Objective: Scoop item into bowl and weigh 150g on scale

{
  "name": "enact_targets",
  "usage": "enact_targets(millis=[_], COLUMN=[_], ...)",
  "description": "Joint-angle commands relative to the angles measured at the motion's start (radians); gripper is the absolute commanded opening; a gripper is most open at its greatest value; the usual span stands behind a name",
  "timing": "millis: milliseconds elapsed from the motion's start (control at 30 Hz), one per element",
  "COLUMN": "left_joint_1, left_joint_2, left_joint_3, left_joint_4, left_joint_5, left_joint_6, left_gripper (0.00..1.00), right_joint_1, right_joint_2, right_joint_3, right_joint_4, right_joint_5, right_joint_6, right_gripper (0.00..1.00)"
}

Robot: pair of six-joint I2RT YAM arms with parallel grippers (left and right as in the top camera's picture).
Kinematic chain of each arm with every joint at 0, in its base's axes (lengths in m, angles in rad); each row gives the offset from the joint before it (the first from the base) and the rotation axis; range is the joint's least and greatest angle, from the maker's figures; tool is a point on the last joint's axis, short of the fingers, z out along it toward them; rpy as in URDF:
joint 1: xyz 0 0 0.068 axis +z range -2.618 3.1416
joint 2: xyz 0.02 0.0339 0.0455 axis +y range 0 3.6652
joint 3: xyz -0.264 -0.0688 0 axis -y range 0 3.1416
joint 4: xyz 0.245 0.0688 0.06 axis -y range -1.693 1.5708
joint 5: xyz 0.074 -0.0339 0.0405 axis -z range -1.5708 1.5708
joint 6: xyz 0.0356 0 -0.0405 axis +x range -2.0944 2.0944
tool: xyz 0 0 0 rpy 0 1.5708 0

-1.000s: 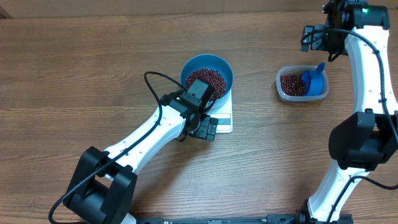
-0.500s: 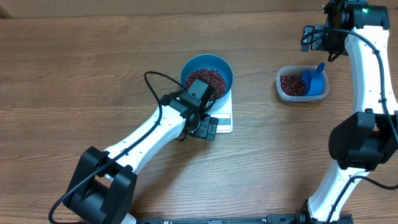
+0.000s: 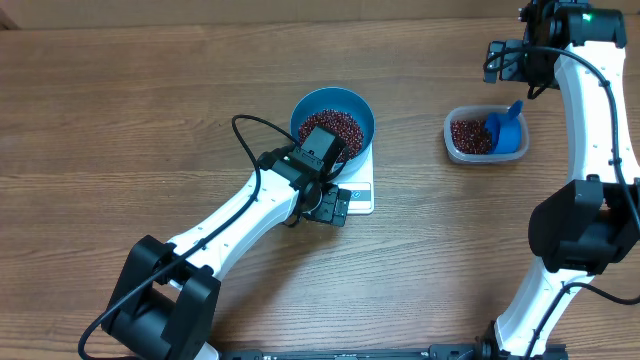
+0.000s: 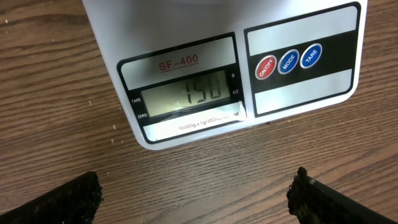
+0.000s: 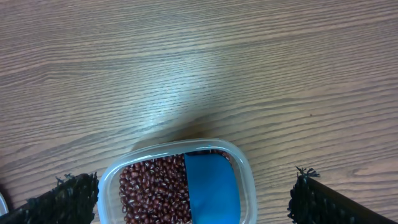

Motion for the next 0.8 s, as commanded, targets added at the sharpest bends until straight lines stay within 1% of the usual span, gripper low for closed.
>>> enact_targets(millis=[0,767], left_joint_1=[-0.01,-0.01], left_joint_2=[0.007,0.007], left_joint_3=[-0.004,-0.004], left_joint_4=[-0.006,0.0], left_joint_5=[-0.004,-0.011], left_joint_6=[0.019,0.027], left_gripper=[1.0,1.0], right_joint_1=[0.0,0.0], right_joint_2=[-0.004,-0.004], right_joint_3=[0.027,0.027], right_joint_4=[0.003,0.003], right_joint_5=[-0.009,-0.009], right_joint_6=[0.0,0.0], right_gripper=[1.0,1.0])
